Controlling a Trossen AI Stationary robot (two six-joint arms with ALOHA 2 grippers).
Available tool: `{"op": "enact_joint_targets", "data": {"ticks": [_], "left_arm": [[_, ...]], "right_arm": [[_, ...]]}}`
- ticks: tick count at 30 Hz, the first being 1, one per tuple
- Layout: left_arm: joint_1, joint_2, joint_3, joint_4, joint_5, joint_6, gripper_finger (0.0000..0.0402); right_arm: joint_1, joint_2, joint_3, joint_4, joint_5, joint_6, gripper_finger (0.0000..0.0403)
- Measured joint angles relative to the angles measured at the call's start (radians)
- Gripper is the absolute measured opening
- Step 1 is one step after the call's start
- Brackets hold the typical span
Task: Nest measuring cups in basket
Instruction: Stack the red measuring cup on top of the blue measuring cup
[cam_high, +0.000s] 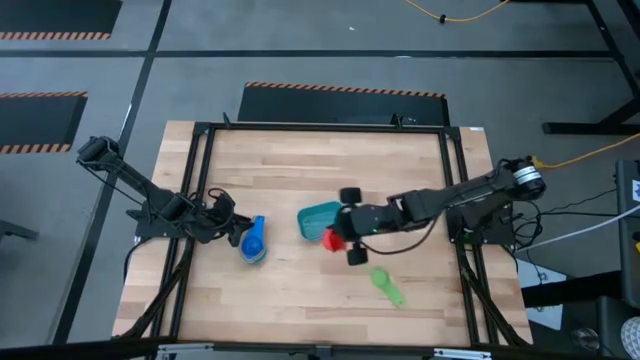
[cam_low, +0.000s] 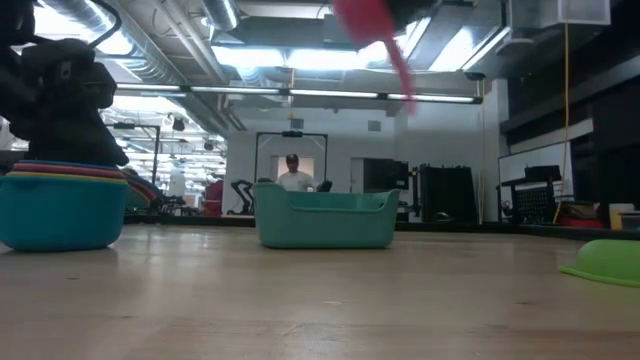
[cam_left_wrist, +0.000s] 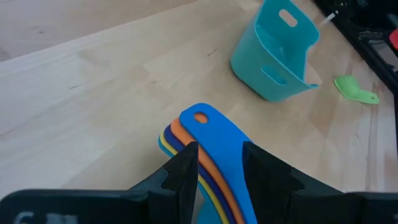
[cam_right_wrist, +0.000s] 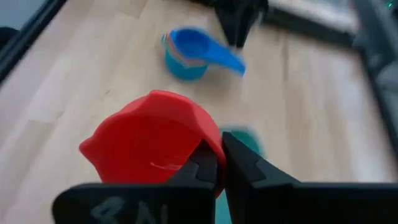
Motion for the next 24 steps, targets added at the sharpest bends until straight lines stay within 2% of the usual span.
{"op": "enact_joint_targets", "data": {"ticks": [7,14,19,24], "left_arm": [[0.001,0.0,0.0,0.001,-0.003,0.0,0.0118],[0.001,0.0,0.0,0.001,0.011,0.0,0.0118],[0.001,0.0,0.0,-0.003,0.076,0.001,0.0118],[0.001,0.0,0.0,-0.002,0.123,0.001,0.0118]], "right_arm": [[-0.062,0.163,0.194,0.053,-0.026,-0.291,0.0011],[-0.124,0.345,0.406,0.051,-0.112,-0.48,0.0011],[-0.152,0.454,0.522,0.048,-0.159,-0.599,0.0012],[-0.165,0.531,0.592,0.049,-0.16,-0.707,0.0012]]}}
